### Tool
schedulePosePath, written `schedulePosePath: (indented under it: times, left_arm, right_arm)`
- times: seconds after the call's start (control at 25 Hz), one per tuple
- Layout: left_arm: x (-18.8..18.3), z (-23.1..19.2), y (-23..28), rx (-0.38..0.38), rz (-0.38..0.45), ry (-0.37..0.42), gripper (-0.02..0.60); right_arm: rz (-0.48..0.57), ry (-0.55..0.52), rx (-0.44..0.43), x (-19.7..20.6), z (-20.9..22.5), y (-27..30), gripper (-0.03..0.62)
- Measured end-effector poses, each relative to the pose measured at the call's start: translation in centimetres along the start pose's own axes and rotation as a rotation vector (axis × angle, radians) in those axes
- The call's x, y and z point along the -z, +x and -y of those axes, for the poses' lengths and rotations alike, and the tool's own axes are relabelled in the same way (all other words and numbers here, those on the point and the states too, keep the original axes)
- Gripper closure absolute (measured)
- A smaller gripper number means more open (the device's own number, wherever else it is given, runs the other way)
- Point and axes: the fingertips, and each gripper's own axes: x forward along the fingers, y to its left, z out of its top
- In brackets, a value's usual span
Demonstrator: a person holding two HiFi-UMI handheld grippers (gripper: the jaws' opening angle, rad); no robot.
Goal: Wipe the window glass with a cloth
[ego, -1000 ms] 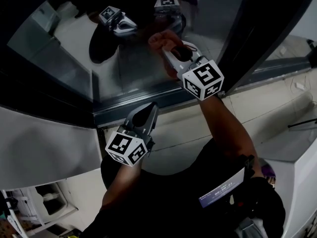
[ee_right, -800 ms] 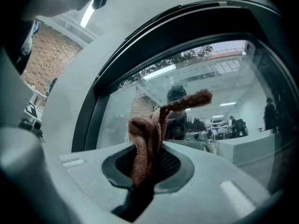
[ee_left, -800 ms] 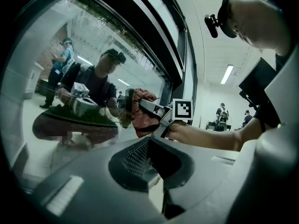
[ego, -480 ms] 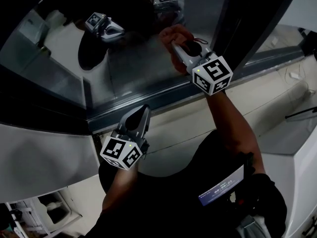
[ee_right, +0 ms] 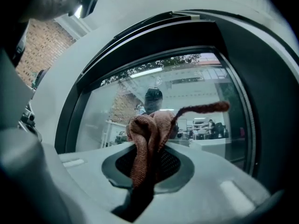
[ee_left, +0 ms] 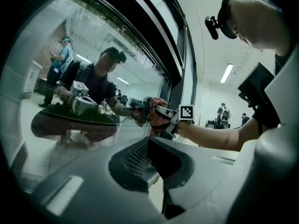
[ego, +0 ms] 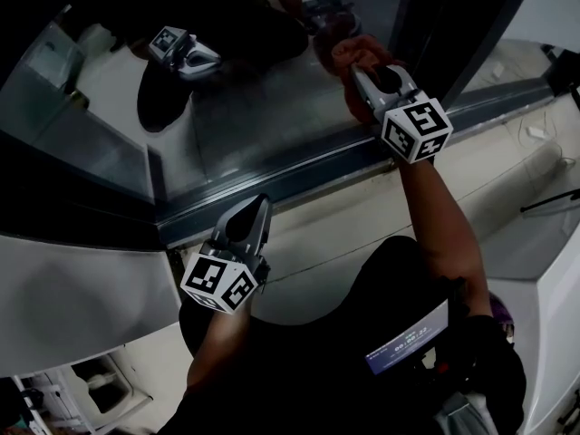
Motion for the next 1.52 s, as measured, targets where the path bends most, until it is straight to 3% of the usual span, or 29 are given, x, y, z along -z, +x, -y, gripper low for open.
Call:
schedulePosePath:
  times: [0.52, 0.88, 1.2, 1.52]
  left_arm:
    - [-0.7, 0.3, -0.5, 0.010, 0.015, 0.018, 0.565]
    - [-3.5, 1.1, -1.4, 0.003, 0.043, 0.014, 0.565]
    - [-14.0, 4.2, -5.7, -0.028, -0.007, -0.008, 0.565]
    - [-26.9, 5.4, -13.8, -0.119, -0.048, -0.026, 0.565]
  right_arm:
    - [-0.030, 0.029, 0.140, 0.2, 5.6, -2.1, 0.554]
    - [-0.207, -0.008, 0.207, 0.8, 5.8, -2.5, 0.554]
    - [-0.298, 0.110, 0.101, -7.8, -3.1, -5.8, 0.554]
    - [-0.368, 0.266, -0.041, -22.7, -14.5, -8.8, 0.553]
